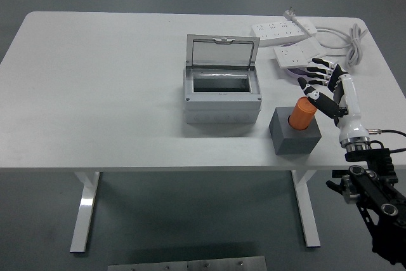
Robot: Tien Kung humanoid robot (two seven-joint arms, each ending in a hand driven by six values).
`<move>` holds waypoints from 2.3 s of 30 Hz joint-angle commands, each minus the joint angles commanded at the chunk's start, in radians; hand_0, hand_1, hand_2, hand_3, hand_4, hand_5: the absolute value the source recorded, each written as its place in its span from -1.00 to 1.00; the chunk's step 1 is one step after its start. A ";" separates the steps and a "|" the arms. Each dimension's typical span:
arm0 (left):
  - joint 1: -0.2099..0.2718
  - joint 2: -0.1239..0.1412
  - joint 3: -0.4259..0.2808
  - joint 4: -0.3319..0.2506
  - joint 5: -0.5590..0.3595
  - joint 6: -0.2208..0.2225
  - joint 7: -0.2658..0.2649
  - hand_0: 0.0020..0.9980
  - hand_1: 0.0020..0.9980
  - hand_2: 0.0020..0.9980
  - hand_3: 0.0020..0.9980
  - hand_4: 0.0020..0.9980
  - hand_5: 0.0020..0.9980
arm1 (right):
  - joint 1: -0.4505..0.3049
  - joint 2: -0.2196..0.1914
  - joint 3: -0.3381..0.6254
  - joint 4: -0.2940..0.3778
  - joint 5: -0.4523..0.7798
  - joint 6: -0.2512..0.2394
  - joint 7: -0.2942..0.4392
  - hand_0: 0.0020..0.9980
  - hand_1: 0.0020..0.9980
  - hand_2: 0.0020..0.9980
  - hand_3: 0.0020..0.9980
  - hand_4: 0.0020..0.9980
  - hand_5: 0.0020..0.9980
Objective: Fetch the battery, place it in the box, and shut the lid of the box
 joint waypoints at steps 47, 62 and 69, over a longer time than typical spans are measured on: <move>-0.024 -0.006 -0.008 0.001 0.032 -0.010 -0.006 0.27 0.40 0.15 0.08 0.00 -1.00 | -0.015 -0.038 -0.116 0.001 0.057 -0.002 0.005 0.06 -0.07 -0.01 0.04 0.40 -0.72; -0.034 -0.002 -0.007 0.003 0.044 -0.011 -0.016 0.27 0.40 0.15 0.08 0.00 -1.00 | 0.003 -0.053 -0.160 -0.014 0.064 -0.006 -0.002 0.06 -0.04 0.02 0.02 0.40 -0.73; -0.038 -0.004 -0.005 0.003 0.043 -0.012 -0.017 0.27 0.40 0.15 0.08 0.00 -1.00 | 0.014 -0.055 -0.174 -0.017 0.065 -0.010 -0.002 0.07 -0.03 0.02 0.02 0.40 -0.74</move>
